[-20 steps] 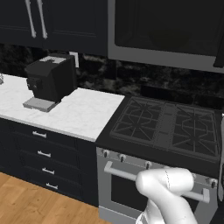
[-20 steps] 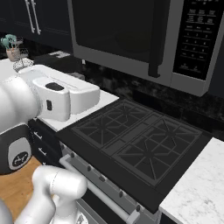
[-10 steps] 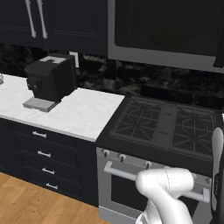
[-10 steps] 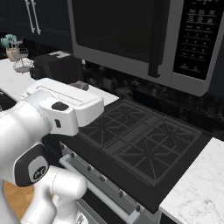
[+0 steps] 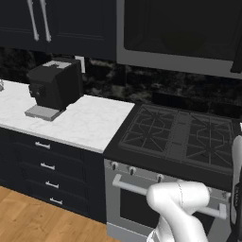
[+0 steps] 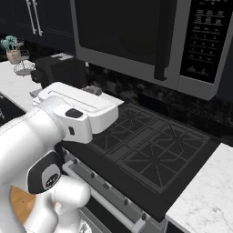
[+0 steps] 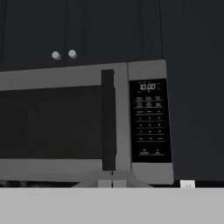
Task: Pick the lime from the sink and place it in the bowl. Then pick the bowl and place it in the microwave. Then close the microwave door and press the start button.
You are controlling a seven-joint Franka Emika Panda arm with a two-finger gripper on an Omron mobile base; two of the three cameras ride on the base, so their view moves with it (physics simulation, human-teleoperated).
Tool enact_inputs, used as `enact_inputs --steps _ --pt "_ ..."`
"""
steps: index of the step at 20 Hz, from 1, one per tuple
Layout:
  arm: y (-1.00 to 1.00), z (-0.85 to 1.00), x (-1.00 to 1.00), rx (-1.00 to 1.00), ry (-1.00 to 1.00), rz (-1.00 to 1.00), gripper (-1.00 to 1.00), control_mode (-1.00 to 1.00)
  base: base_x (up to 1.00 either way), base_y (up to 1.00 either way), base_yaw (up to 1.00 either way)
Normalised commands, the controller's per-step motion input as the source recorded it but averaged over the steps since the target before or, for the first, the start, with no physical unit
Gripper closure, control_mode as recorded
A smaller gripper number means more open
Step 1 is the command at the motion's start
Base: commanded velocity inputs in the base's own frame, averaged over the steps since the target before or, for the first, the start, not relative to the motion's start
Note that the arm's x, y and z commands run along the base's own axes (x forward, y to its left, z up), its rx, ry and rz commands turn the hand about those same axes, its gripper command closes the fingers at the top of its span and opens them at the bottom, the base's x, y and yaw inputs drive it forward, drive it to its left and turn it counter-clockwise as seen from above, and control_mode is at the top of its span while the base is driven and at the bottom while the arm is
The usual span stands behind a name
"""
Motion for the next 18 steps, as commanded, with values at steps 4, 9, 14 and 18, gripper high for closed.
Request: enact_inputs --steps 4,9,14,18 --pt "-0.18 -0.02 0.12 0.0 0.01 0.0 1.0 -1.0 0.0 0.0 0.0" --pt "-0.49 -0.11 0.29 0.04 0.0 0.01 1.0 -1.0 0.0 0.0 0.0" --pt "-0.47 -0.18 0.44 0.05 0.0 0.04 1.0 -1.0 0.0 0.0 0.0" --pt "-0.37 -0.17 0.46 0.03 0.02 0.04 1.0 -1.0 0.0 0.0 0.0"
